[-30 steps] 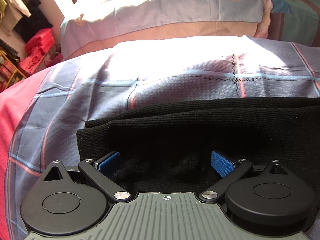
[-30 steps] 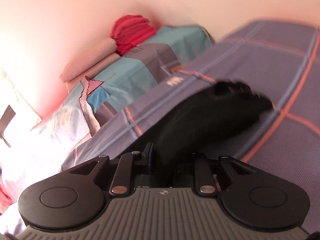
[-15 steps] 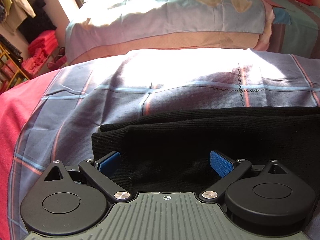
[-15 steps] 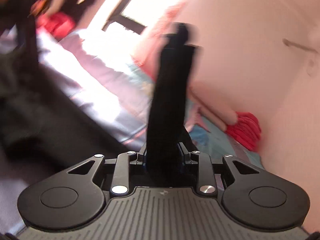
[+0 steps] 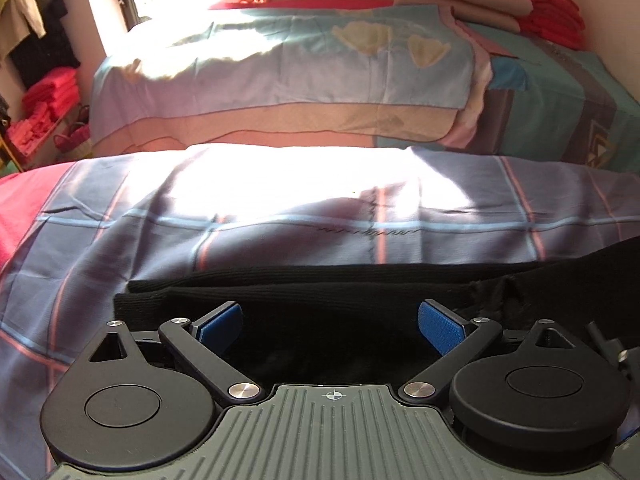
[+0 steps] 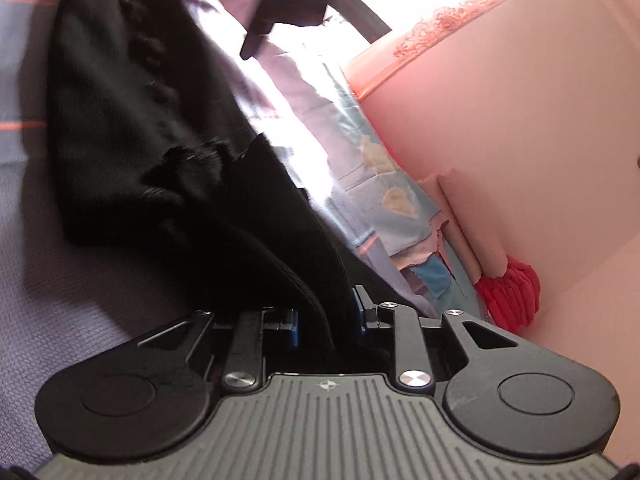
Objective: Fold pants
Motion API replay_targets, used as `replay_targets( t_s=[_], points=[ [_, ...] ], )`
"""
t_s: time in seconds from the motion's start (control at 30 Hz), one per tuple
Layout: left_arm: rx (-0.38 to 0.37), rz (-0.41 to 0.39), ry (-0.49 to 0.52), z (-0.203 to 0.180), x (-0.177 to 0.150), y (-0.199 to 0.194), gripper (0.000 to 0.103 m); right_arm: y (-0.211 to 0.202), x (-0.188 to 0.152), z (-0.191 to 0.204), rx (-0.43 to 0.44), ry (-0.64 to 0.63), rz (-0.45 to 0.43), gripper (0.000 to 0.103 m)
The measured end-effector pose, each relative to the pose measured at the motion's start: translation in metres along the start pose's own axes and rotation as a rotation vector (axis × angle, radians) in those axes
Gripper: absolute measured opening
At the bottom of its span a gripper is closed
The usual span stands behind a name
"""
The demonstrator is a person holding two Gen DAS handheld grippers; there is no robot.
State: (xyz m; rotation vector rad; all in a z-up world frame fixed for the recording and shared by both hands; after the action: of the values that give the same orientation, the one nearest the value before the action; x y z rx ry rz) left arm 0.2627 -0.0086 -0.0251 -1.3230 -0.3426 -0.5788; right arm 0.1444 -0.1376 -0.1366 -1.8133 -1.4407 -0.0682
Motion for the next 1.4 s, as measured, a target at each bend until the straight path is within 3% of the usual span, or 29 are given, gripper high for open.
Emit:
replay_targets(
  t_s=[0.1,0.17,0.27,0.33,0.43,0.5,0.57,0.63,0.67,0.8,0.87,0.97,1.03,1.1,1.17,1.27,1.33,1.4],
  points=[
    [-0.055,-0.014,0.019,-0.044,0.0,-0.002,0.103,-0.006,-0.002,-0.007,0.001,0.027,-0.008,0.035],
    [-0.038,-0.015,0.077,-0.071,-0.01,0.005,0.103,-0.013,-0.006,-0.022,-0.035,0.071,-0.019,0.067],
    [0.023,0.014,0.165,-0.094,-0.031,0.025,0.103,-0.028,-0.021,-0.037,-0.042,0.085,-0.027,0.074],
    [0.04,-0.026,0.158,-0.094,-0.035,0.026,0.103,-0.038,-0.038,-0.041,-0.051,0.075,-0.02,0.078],
    [0.048,-0.022,0.162,-0.093,-0.034,0.027,0.103,-0.053,-0.075,-0.052,-0.096,0.07,-0.003,0.087],
    [0.051,-0.016,0.169,-0.094,-0.031,0.028,0.103,-0.059,-0.101,-0.069,-0.144,0.129,0.034,0.087],
    [0.055,-0.013,0.173,-0.094,-0.029,0.028,0.103,-0.061,-0.124,-0.1,-0.198,0.302,0.083,0.084],
    [0.054,-0.015,0.171,-0.093,-0.029,0.028,0.103,-0.064,-0.126,-0.122,-0.172,0.485,0.052,0.086],
    [0.055,-0.016,0.169,-0.093,-0.029,0.028,0.103,-0.063,-0.118,-0.122,-0.163,0.495,0.037,0.083],
    [0.053,-0.011,0.16,-0.093,-0.03,0.03,0.103,-0.054,-0.081,-0.096,-0.085,0.298,-0.04,0.081],
    [0.05,-0.009,0.163,-0.093,-0.029,0.03,0.103,-0.048,-0.084,-0.102,-0.098,0.274,-0.038,0.081],
    [0.044,-0.006,0.161,-0.092,-0.029,0.031,0.103,-0.037,-0.12,-0.135,-0.143,0.472,0.061,0.083],
    [0.032,-0.001,0.157,-0.093,-0.028,0.031,0.103,-0.038,-0.134,-0.143,-0.084,0.576,0.056,0.086],
    [0.03,0.003,0.155,-0.093,-0.027,0.032,0.103,-0.039,-0.129,-0.131,-0.105,0.475,0.078,0.086],
    [0.027,0.007,0.152,-0.092,-0.027,0.034,0.103,-0.048,-0.112,-0.117,-0.135,0.36,0.048,0.076],
    [0.02,0.008,0.15,-0.093,-0.026,0.035,0.103,-0.054,-0.091,-0.094,-0.059,0.222,-0.032,0.077],
    [0.015,0.009,0.15,-0.092,-0.026,0.036,0.103,-0.046,-0.1,-0.1,-0.107,0.195,0.028,0.077],
    [0.012,0.012,0.152,-0.092,-0.026,0.036,0.103,-0.043,-0.116,-0.12,-0.095,0.332,0.114,0.075]
  ],
)
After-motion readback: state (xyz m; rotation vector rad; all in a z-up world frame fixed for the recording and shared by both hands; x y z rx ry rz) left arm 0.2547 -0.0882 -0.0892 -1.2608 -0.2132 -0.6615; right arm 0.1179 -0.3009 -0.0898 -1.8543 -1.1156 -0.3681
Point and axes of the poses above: each gripper's, at about its wrist camera, not at the fingertips, and y roughly the way its jaws point, z to its left, x to its top, the point moved 7 cm from there along y, roughly the way its jaws point, and after that the axes turned 13 degrees about x, right-handed, at the moved point
